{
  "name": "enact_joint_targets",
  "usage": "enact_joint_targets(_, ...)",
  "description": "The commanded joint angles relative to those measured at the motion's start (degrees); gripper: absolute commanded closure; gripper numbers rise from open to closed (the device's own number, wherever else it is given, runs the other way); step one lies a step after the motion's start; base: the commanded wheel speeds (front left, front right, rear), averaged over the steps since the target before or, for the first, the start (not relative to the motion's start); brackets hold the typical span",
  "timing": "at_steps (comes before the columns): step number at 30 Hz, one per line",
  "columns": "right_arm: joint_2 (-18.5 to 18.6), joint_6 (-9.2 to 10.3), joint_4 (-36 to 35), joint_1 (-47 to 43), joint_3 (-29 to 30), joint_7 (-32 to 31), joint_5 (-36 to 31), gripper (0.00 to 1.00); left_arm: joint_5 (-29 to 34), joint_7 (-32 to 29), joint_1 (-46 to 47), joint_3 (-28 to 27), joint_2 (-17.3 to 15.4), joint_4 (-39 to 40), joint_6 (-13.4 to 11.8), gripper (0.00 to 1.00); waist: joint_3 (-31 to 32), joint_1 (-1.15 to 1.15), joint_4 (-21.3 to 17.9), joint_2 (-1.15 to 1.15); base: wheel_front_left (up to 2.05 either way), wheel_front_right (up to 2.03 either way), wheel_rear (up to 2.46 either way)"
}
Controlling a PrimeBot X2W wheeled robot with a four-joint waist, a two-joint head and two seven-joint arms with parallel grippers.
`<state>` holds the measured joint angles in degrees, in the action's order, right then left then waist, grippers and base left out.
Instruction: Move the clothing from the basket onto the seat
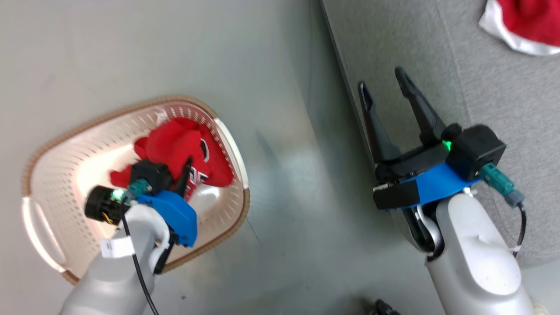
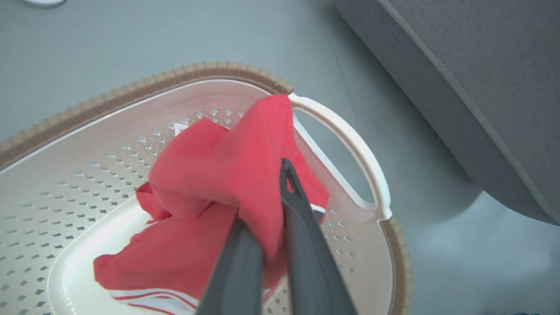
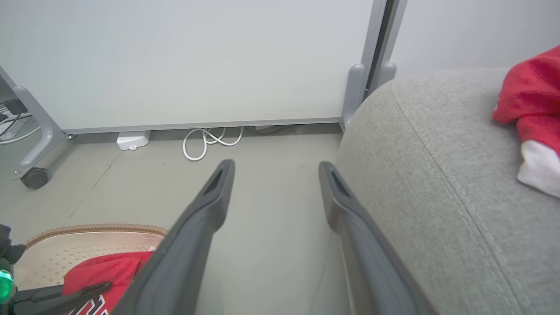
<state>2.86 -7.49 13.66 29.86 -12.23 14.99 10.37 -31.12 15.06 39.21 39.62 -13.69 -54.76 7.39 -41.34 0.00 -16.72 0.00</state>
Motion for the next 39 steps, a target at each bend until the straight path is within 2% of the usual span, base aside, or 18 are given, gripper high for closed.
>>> enact_joint_targets(1,0.04,-0.01,0.69,-1.56,0.31,0.17,-0.50,0.00,-0.34,0.18,-1.36,0.39,0.49,0.86,0.13,1.00,7.35,0.00,2.99,0.00,0.00,0.00,0.00)
enact_joint_targets(10,0.07,-0.01,4.37,-7.58,1.61,-2.38,-1.87,0.00,-1.45,0.18,-6.85,3.52,1.98,6.22,0.13,1.00,22.41,0.00,7.73,0.00,0.00,0.00,0.00)
enact_joint_targets(18,0.06,-0.01,5.91,-12.90,0.53,-4.50,-1.59,0.00,-2.87,0.18,-9.18,9.87,1.87,12.21,0.14,1.00,32.83,0.00,9.96,0.00,0.00,0.00,0.00)
enact_joint_targets(28,0.07,-0.01,5.17,-16.33,-1.25,-6.62,-0.66,0.00,-8.01,0.18,-5.29,13.81,2.72,17.36,0.13,1.00,38.99,0.00,11.45,0.00,0.00,0.00,0.00)
enact_joint_targets(39,0.06,-0.01,4.56,-18.70,-1.82,-7.70,-0.50,0.00,-14.76,0.18,2.43,18.47,5.15,17.60,0.13,1.00,42.19,0.00,12.24,0.00,0.00,0.00,0.00)
